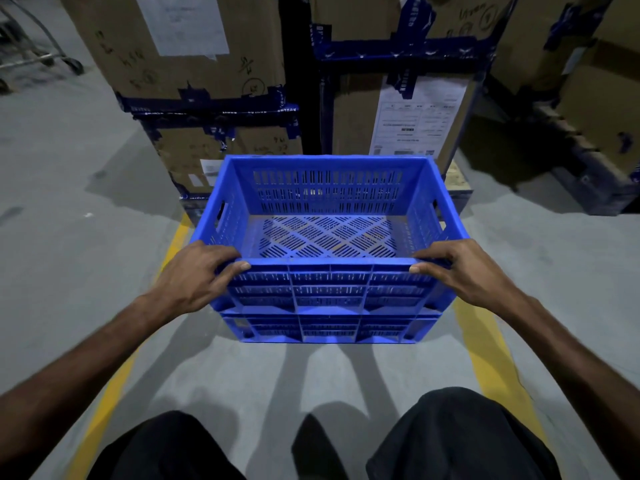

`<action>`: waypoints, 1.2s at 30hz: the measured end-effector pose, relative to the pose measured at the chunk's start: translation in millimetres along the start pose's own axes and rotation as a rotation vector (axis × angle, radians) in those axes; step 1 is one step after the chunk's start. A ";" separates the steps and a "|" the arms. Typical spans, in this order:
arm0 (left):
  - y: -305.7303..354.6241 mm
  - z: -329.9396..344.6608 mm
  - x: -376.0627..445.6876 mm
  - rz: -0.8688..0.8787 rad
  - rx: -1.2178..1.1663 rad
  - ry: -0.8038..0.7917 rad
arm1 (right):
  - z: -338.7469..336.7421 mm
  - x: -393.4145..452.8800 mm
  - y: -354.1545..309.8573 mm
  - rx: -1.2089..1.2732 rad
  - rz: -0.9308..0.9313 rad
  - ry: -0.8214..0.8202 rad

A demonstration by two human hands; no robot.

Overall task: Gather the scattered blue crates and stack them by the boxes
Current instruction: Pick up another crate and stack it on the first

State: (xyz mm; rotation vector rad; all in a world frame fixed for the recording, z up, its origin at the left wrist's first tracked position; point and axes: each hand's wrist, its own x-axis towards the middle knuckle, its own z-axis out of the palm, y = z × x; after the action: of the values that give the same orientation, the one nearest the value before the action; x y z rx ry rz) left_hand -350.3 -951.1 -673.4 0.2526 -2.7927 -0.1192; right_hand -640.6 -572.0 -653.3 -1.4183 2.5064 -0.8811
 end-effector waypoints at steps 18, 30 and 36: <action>-4.0 4.2 0.0 0.000 -0.029 -0.006 | 2.4 -1.2 -1.6 -0.028 0.018 0.025; 0.5 1.7 0.9 -0.001 0.015 0.001 | 1.6 -2.4 -2.8 -0.025 0.022 0.021; 1.8 -6.4 6.8 -0.096 -0.135 -0.040 | -3.7 1.2 -8.6 0.003 0.051 0.018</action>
State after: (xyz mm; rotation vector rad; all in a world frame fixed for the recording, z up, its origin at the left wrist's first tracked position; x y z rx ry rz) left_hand -354.7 -951.0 -665.0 0.3549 -2.7966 -0.3379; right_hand -636.3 -574.8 -645.3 -1.3457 2.5415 -0.8920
